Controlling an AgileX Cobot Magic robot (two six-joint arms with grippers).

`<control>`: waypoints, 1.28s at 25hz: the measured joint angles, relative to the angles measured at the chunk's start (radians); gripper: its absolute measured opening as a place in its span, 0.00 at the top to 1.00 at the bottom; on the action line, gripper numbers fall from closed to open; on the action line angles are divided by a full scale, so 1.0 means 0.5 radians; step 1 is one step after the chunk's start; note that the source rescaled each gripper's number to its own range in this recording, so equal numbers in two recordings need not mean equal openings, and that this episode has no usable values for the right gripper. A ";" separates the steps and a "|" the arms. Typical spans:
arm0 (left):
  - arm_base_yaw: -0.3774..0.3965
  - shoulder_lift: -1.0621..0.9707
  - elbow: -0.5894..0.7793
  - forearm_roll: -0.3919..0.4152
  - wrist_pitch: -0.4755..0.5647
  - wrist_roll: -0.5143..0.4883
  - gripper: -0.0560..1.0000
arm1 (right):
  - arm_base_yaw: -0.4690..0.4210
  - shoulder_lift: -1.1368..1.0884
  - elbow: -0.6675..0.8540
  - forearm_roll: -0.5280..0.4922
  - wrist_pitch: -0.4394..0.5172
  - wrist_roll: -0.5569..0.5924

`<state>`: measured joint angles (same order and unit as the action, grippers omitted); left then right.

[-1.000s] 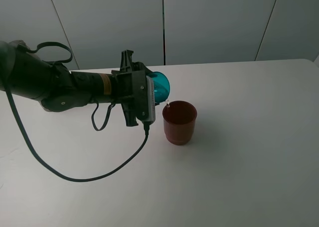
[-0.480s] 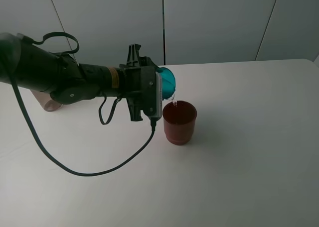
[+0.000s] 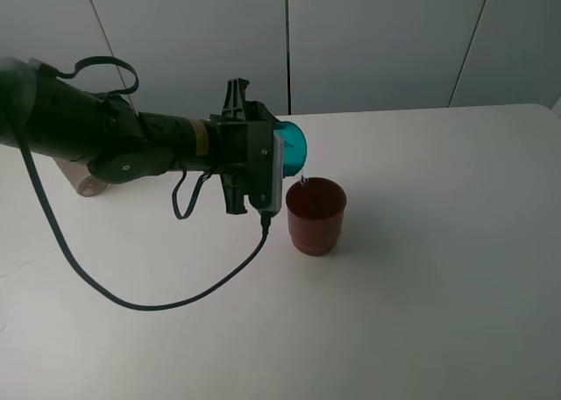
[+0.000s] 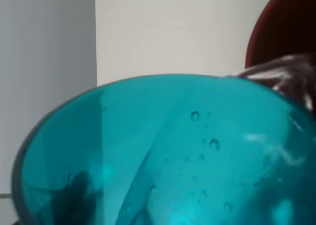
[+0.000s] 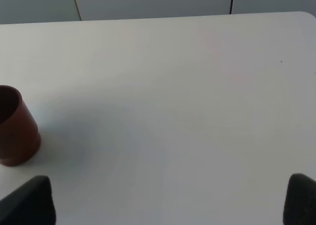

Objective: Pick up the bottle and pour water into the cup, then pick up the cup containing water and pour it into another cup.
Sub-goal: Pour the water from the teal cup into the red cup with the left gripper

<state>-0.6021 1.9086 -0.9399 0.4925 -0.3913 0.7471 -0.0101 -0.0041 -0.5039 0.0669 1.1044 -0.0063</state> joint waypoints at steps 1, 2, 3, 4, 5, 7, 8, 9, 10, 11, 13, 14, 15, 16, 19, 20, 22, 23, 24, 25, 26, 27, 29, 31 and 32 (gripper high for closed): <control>0.000 0.000 0.000 0.000 0.000 0.016 0.91 | 0.000 0.000 0.000 0.000 0.000 0.000; 0.000 0.000 0.000 0.000 0.000 0.029 0.91 | 0.000 0.000 0.000 0.000 0.000 0.000; 0.000 0.000 0.000 0.000 0.000 0.034 0.91 | 0.000 0.000 0.000 0.000 0.000 -0.004; 0.000 0.000 0.000 0.000 0.000 0.039 0.91 | 0.000 0.000 0.000 0.000 0.000 -0.004; 0.000 0.000 0.000 0.000 0.000 0.053 0.91 | 0.000 0.000 0.000 0.000 0.000 -0.004; 0.000 0.000 0.000 -0.002 0.000 0.074 0.91 | 0.000 0.000 0.000 0.000 0.000 -0.004; 0.000 0.000 0.000 -0.002 0.000 0.078 0.91 | 0.000 0.000 0.000 0.000 0.000 -0.004; 0.000 0.000 0.000 -0.005 0.000 0.083 0.91 | 0.000 0.000 0.000 0.000 0.000 -0.004; 0.000 0.000 0.000 -0.005 0.000 0.094 0.91 | 0.000 0.000 0.000 0.000 0.000 -0.004; 0.000 0.000 0.000 -0.005 0.000 0.114 0.91 | 0.000 0.000 0.000 0.000 0.000 -0.004; 0.000 0.000 0.000 -0.005 0.000 0.132 0.91 | 0.000 0.000 0.000 0.000 0.000 -0.004; 0.000 0.000 0.000 -0.005 0.000 0.137 0.91 | 0.000 0.000 0.000 0.000 0.000 -0.004; 0.000 0.000 0.000 -0.005 0.000 0.152 0.91 | 0.000 0.000 0.000 0.000 0.000 -0.004; 0.000 0.000 0.000 -0.005 0.000 0.164 0.91 | 0.000 0.000 0.000 0.000 0.000 -0.004; 0.000 0.000 0.000 -0.005 0.001 0.210 0.91 | 0.000 0.000 0.000 0.000 0.000 -0.004; 0.000 0.000 0.000 -0.005 0.005 0.225 0.91 | 0.000 0.000 0.000 0.000 0.000 0.000; 0.000 0.000 0.000 -0.005 0.013 0.234 0.91 | 0.000 0.000 0.000 0.000 0.000 0.000; 0.000 0.000 0.000 -0.005 0.016 0.238 0.91 | 0.000 0.000 0.000 0.000 0.000 0.000; 0.000 0.000 0.000 -0.005 0.016 0.238 0.91 | 0.000 0.000 0.000 0.000 0.000 0.000; 0.000 0.000 0.000 -0.005 0.016 0.241 0.91 | 0.000 0.000 0.000 0.000 0.000 0.000; 0.000 0.000 0.000 -0.005 0.016 0.251 0.91 | 0.000 0.000 0.000 0.000 0.000 0.000; 0.000 0.000 0.000 -0.010 0.016 0.262 0.91 | 0.000 0.000 0.000 0.000 0.000 0.000; 0.000 0.000 0.000 -0.039 0.016 0.313 0.91 | 0.000 0.000 0.000 0.000 0.000 0.000; 0.000 0.000 0.000 -0.052 0.016 0.335 0.91 | 0.000 0.000 0.000 0.000 0.000 0.000; 0.000 0.000 -0.004 -0.055 0.018 0.339 0.91 | 0.000 0.000 0.000 0.000 0.000 0.000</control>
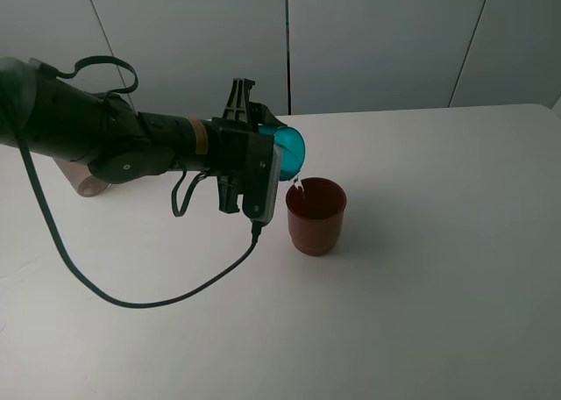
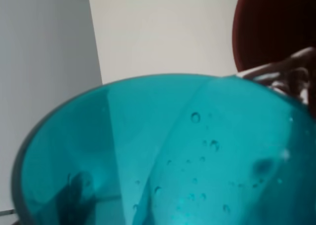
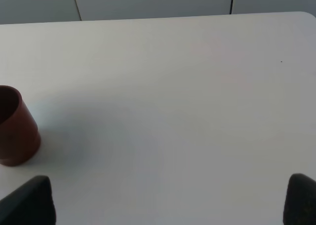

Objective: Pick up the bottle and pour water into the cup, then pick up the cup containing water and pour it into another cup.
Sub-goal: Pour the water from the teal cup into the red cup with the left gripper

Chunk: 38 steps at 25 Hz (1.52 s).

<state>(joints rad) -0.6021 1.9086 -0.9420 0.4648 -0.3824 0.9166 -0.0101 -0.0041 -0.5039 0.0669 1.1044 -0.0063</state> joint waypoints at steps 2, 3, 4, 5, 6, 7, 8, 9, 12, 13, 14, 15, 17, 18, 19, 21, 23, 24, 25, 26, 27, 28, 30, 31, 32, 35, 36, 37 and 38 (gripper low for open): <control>-0.008 0.000 -0.014 -0.009 0.041 0.010 0.91 | 0.000 0.000 0.000 0.000 0.000 0.000; -0.017 0.000 -0.027 -0.019 0.061 0.026 0.91 | 0.000 0.000 0.000 0.000 0.000 -0.005; -0.032 0.000 -0.043 -0.025 0.076 0.042 0.91 | 0.000 0.000 0.000 0.000 0.000 -0.005; -0.040 0.000 -0.059 -0.028 0.095 0.055 0.91 | 0.000 0.000 0.000 0.000 0.000 -0.005; -0.053 0.000 -0.076 -0.038 0.118 0.072 0.91 | 0.000 0.000 0.000 0.000 0.000 -0.005; -0.063 0.000 -0.087 -0.042 0.133 0.082 0.91 | 0.000 0.000 0.000 0.000 0.000 -0.005; -0.075 0.000 -0.101 -0.043 0.148 0.095 0.91 | 0.000 0.000 0.000 0.000 0.000 -0.005; -0.078 0.000 -0.113 -0.046 0.158 0.106 0.91 | 0.000 0.000 0.000 0.000 0.000 -0.005; -0.090 0.000 -0.113 -0.060 0.163 0.140 0.91 | 0.000 0.000 0.000 0.000 0.000 -0.005; -0.090 0.000 -0.113 -0.061 0.167 0.157 0.91 | 0.000 0.000 0.000 0.000 0.000 -0.005; -0.090 0.000 -0.113 -0.069 0.167 0.162 0.91 | 0.000 0.000 0.000 0.000 0.000 -0.005; -0.091 0.000 -0.113 -0.073 0.172 0.179 0.91 | 0.000 0.000 0.000 0.000 0.000 -0.005; -0.095 0.000 -0.113 -0.086 0.176 0.230 0.91 | 0.000 0.000 0.000 0.000 0.000 -0.005; -0.099 0.000 -0.113 -0.086 0.176 0.239 0.91 | 0.000 0.000 0.000 0.000 0.000 -0.005; -0.103 0.000 -0.113 -0.086 0.176 0.250 0.91 | 0.000 0.000 0.000 0.000 0.000 -0.005; -0.107 0.000 -0.113 -0.089 0.176 0.264 0.91 | 0.000 0.000 0.000 0.000 0.000 0.000; -0.110 0.000 -0.113 -0.091 0.176 0.294 0.91 | 0.000 0.000 0.000 0.000 0.000 0.000; -0.110 0.000 -0.113 -0.091 0.176 0.309 0.91 | 0.000 0.000 0.000 0.000 0.000 0.000; -0.110 0.000 -0.113 -0.091 0.176 0.319 0.91 | 0.000 0.000 0.000 0.000 0.000 0.000; -0.110 0.000 -0.113 -0.094 0.176 0.329 0.91 | 0.000 0.000 0.000 0.000 0.000 0.000; -0.110 0.000 -0.113 -0.094 0.176 0.349 0.91 | 0.000 0.000 0.000 0.000 0.000 0.000; -0.110 0.000 -0.113 -0.109 0.176 0.369 0.91 | 0.000 0.000 0.000 0.000 0.000 0.000; -0.110 0.000 -0.113 -0.159 0.176 0.428 0.91 | 0.000 0.000 0.000 0.000 0.000 0.000; -0.110 0.000 -0.113 -0.202 0.176 0.468 0.91 | 0.000 0.000 0.000 0.000 0.000 0.000; -0.110 0.000 -0.113 -0.255 0.176 0.518 0.91 | 0.000 0.000 0.000 0.000 0.000 0.000; -0.110 0.000 -0.113 -0.423 0.176 0.682 0.91 | 0.000 0.000 0.000 0.000 0.000 -0.005; -0.110 -0.001 -0.113 -0.465 0.176 0.736 0.91 | 0.000 0.000 0.000 0.000 0.000 -0.005; -0.112 -0.001 -0.113 -0.502 0.176 0.779 0.91 | 0.000 0.000 0.000 0.000 0.000 -0.005; -0.112 -0.001 -0.113 -0.538 0.176 0.828 0.91 | 0.000 0.000 0.000 0.000 0.000 -0.005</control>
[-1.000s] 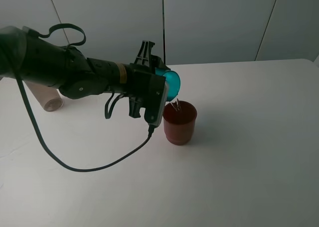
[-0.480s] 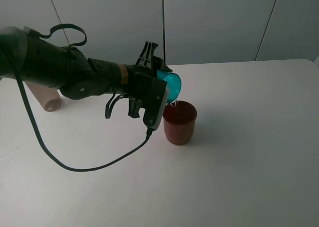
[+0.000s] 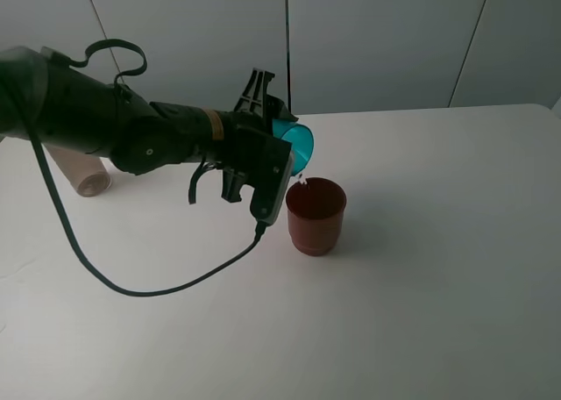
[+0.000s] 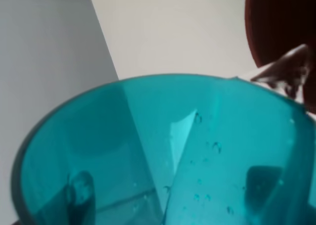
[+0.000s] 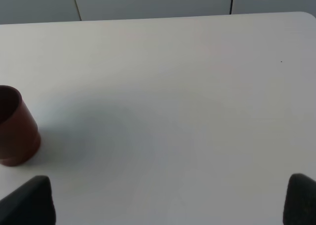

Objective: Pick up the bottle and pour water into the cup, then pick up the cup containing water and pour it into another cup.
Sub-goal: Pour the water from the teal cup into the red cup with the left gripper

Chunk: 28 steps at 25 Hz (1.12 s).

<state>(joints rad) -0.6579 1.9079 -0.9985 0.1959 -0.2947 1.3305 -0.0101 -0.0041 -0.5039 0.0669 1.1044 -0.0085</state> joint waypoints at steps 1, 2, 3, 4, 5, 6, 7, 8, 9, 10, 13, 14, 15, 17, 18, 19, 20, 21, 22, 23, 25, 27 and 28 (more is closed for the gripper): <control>-0.003 0.000 0.000 -0.020 0.000 0.037 0.91 | 0.000 0.000 0.000 0.000 0.000 0.000; -0.003 0.000 0.000 -0.036 0.000 0.066 0.91 | 0.000 0.000 0.000 0.000 0.000 0.000; -0.003 0.000 0.000 -0.050 0.000 0.090 0.91 | 0.000 0.000 0.000 0.000 0.000 0.000; -0.003 0.000 0.000 -0.055 0.000 0.107 0.91 | 0.000 0.000 0.000 0.000 0.000 0.000; -0.003 0.000 0.000 -0.060 0.000 0.118 0.91 | 0.000 0.000 0.000 0.000 0.000 0.000; -0.003 0.000 0.000 -0.063 0.000 0.128 0.91 | 0.000 0.000 0.000 0.000 0.000 0.000; -0.003 0.000 0.000 -0.068 0.000 0.143 0.91 | 0.000 0.000 0.000 0.000 0.000 0.000; -0.003 0.000 0.000 -0.068 0.000 0.153 0.91 | 0.000 0.000 0.000 0.000 0.000 0.000; -0.008 0.000 0.000 -0.072 -0.004 0.162 0.91 | 0.000 0.000 0.000 0.000 0.000 0.000; -0.016 0.000 0.000 -0.072 -0.008 0.183 0.91 | 0.000 0.000 0.000 0.000 0.000 0.000; -0.027 0.000 0.000 -0.072 -0.022 0.222 0.91 | 0.000 0.000 0.000 0.000 0.000 0.000; -0.031 0.000 0.000 -0.072 -0.028 0.227 0.91 | 0.000 0.000 0.000 0.000 0.000 0.005; -0.031 0.000 0.000 -0.072 -0.035 0.235 0.91 | 0.000 0.000 0.000 0.000 0.000 0.005; -0.031 0.000 -0.003 -0.076 -0.043 0.275 0.91 | 0.000 0.000 0.000 0.000 0.000 0.005; -0.031 0.000 -0.003 -0.076 -0.048 0.294 0.91 | 0.000 0.000 0.000 0.000 0.000 0.005; -0.031 0.000 -0.003 -0.076 -0.053 0.305 0.91 | 0.000 0.000 0.000 0.000 0.000 0.005; -0.036 0.000 -0.003 -0.080 -0.057 0.320 0.91 | 0.000 0.000 0.000 0.000 0.000 0.005; -0.035 0.000 -0.003 -0.080 -0.061 0.334 0.91 | 0.000 0.000 0.000 0.000 0.000 0.005; -0.035 0.000 -0.003 -0.080 -0.070 0.355 0.91 | 0.000 0.000 0.000 0.000 0.000 0.005; -0.035 0.000 -0.003 -0.080 -0.074 0.372 0.91 | 0.000 0.000 0.000 0.000 0.000 0.005; -0.040 0.000 -0.003 -0.080 -0.074 0.417 0.91 | 0.000 0.000 0.000 0.000 0.000 0.005; -0.044 0.000 -0.003 -0.084 -0.083 0.434 0.91 | 0.000 0.000 0.000 0.000 0.000 0.005; -0.047 0.000 -0.003 -0.084 -0.087 0.442 0.91 | 0.000 0.000 0.000 0.000 0.000 0.005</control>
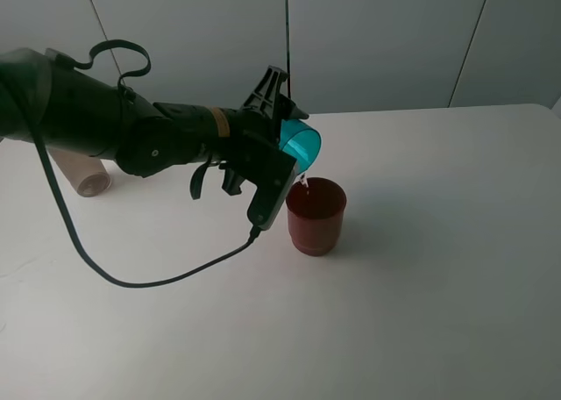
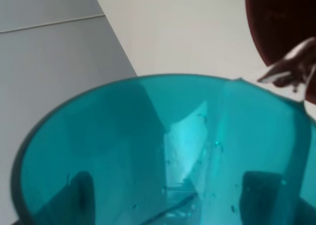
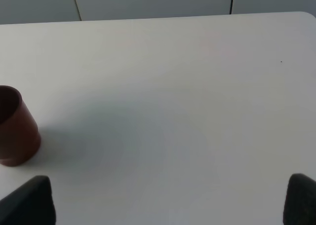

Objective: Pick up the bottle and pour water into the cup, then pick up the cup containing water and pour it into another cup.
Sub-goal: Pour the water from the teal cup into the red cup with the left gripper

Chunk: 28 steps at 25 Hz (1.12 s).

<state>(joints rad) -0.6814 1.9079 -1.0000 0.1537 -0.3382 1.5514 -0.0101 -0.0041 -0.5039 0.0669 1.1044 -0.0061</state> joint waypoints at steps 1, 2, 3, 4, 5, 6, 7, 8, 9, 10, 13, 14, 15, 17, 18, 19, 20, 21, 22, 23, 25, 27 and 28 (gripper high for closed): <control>0.000 0.000 0.000 0.000 -0.009 0.020 0.91 | 0.000 0.000 0.000 0.000 0.000 -0.004; 0.000 0.000 0.000 0.000 -0.013 0.036 0.91 | 0.000 0.000 0.000 0.000 0.000 -0.004; 0.000 0.000 0.000 0.000 -0.018 0.049 0.91 | 0.000 0.000 0.000 0.000 0.000 -0.004; 0.000 0.000 0.000 0.000 -0.026 0.070 0.91 | 0.000 0.000 0.000 0.000 0.000 -0.004; 0.000 0.000 0.000 0.000 -0.031 0.092 0.91 | 0.000 0.000 0.000 0.000 0.000 -0.004; 0.000 0.000 0.000 0.000 -0.034 0.118 0.91 | 0.000 0.000 0.000 0.000 0.000 -0.004; 0.000 0.000 0.000 0.000 -0.034 0.153 0.91 | 0.000 0.000 0.000 0.000 0.000 -0.004; 0.000 0.000 0.000 0.000 -0.039 0.184 0.91 | 0.000 0.000 0.000 0.000 0.000 -0.004; 0.000 0.000 0.000 0.000 -0.043 0.206 0.91 | 0.000 0.000 0.000 0.000 0.000 -0.004; 0.000 0.000 0.000 0.000 -0.048 0.227 0.91 | 0.000 0.000 0.000 0.000 0.000 -0.004; 0.000 0.000 0.000 0.004 -0.063 0.245 0.91 | 0.000 0.000 0.000 0.000 0.000 -0.004; 0.000 0.000 0.000 0.022 -0.068 0.248 0.91 | 0.000 0.000 0.000 0.000 0.000 -0.004; 0.000 0.000 0.000 0.036 -0.073 0.248 0.91 | 0.000 0.000 0.000 0.000 0.000 -0.004; 0.000 0.000 0.000 0.079 -0.079 0.252 0.91 | 0.000 0.000 0.000 0.000 0.000 -0.004; 0.000 0.000 0.000 0.099 -0.077 0.252 0.91 | 0.000 0.000 0.000 0.000 0.000 0.000; 0.000 0.000 0.000 0.120 -0.080 0.252 0.91 | 0.000 0.000 0.000 0.000 0.000 0.000; 0.000 0.000 0.000 0.131 -0.080 0.252 0.91 | 0.000 0.000 0.000 0.000 0.000 -0.004; 0.000 0.000 0.000 0.139 -0.086 0.252 0.91 | 0.000 0.000 0.000 0.000 0.000 -0.004; 0.000 0.000 0.000 0.147 -0.085 0.252 0.91 | 0.000 0.000 0.000 0.000 0.000 -0.004; -0.001 0.000 0.000 0.162 -0.087 0.252 0.91 | 0.000 0.000 0.000 0.000 0.000 -0.004; -0.009 0.000 0.000 0.194 -0.090 0.252 0.91 | 0.000 0.000 0.000 0.000 0.000 -0.004; -0.017 0.000 0.000 0.213 -0.090 0.252 0.91 | 0.000 0.000 0.000 0.000 0.000 -0.004; -0.017 0.000 -0.001 0.218 -0.090 0.252 0.91 | 0.000 0.000 0.000 0.000 0.000 -0.004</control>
<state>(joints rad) -0.6899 1.9079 -1.0006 0.2627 -0.3834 1.6774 -0.0101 -0.0041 -0.5039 0.0669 1.1044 -0.0080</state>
